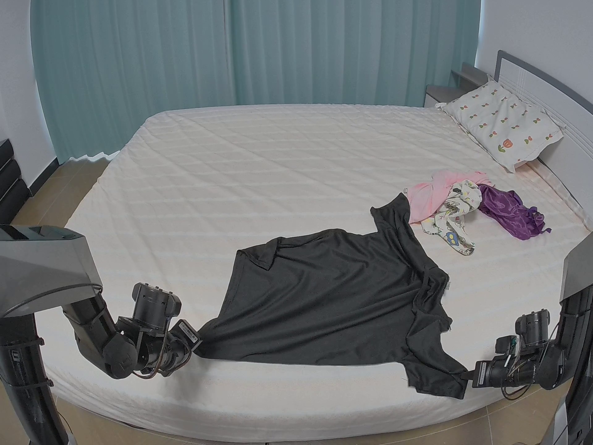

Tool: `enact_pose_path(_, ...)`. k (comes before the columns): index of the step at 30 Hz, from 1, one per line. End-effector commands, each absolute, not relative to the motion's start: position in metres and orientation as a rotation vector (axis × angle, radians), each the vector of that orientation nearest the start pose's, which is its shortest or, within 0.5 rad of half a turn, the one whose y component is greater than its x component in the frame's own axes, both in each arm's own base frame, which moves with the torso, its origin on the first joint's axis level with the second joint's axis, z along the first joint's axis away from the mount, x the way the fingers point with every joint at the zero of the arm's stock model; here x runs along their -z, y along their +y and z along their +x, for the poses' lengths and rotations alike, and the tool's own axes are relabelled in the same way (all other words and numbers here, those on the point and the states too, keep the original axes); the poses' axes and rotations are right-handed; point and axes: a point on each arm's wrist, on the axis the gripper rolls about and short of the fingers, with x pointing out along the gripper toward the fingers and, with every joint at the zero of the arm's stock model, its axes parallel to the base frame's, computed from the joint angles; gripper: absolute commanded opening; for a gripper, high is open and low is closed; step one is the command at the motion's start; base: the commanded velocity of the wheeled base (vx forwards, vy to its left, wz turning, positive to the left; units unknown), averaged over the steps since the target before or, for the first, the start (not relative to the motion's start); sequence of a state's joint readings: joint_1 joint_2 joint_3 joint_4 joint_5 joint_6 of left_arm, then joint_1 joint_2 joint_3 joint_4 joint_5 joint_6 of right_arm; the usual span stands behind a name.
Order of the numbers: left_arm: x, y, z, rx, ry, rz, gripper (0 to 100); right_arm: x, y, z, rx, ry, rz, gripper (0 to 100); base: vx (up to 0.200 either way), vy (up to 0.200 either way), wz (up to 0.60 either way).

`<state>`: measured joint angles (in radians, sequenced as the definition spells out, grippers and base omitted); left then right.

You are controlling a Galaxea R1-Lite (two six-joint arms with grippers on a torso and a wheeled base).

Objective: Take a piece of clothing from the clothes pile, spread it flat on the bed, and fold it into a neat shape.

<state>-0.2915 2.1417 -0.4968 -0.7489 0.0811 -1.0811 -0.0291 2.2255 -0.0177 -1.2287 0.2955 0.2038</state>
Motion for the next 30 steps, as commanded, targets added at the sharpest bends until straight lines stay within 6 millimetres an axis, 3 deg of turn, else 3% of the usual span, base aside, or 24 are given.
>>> enact_pose_path(1,-0.002,-0.085,0.262,-0.252,0.909,-0.777,0,0.026,-0.014,0.189,-0.098,0.985,0.350,0,0.000,0.000,0.00)
enact_pose_path(10,0.005,-0.089,0.237,-0.248,1.087,-0.576,0,0.028,-0.032,0.175,-0.108,1.061,0.289,0,0.000,0.000,0.00)
enact_pose_path(17,0.011,-0.099,0.222,-0.217,1.164,-0.493,0,0.031,-0.031,0.172,-0.127,1.094,0.281,0,0.000,0.000,0.00)
enact_pose_path(18,0.011,-0.099,0.222,-0.217,1.164,-0.493,0,0.031,-0.031,0.172,-0.127,1.094,0.281,100,0.000,0.000,0.00)
enact_pose_path(23,0.012,-0.102,0.219,-0.208,1.174,-0.478,0,0.027,-0.031,0.173,-0.159,1.070,0.288,100,0.000,0.000,0.00)
enact_pose_path(24,0.012,-0.102,0.218,-0.208,1.176,-0.477,100,0.025,-0.031,0.174,-0.173,1.052,0.295,100,0.000,0.000,0.00)
enact_pose_path(30,0.011,-0.103,0.220,-0.204,1.167,-0.484,100,0.002,-0.032,0.190,-0.194,0.898,0.420,100,0.000,0.000,0.00)
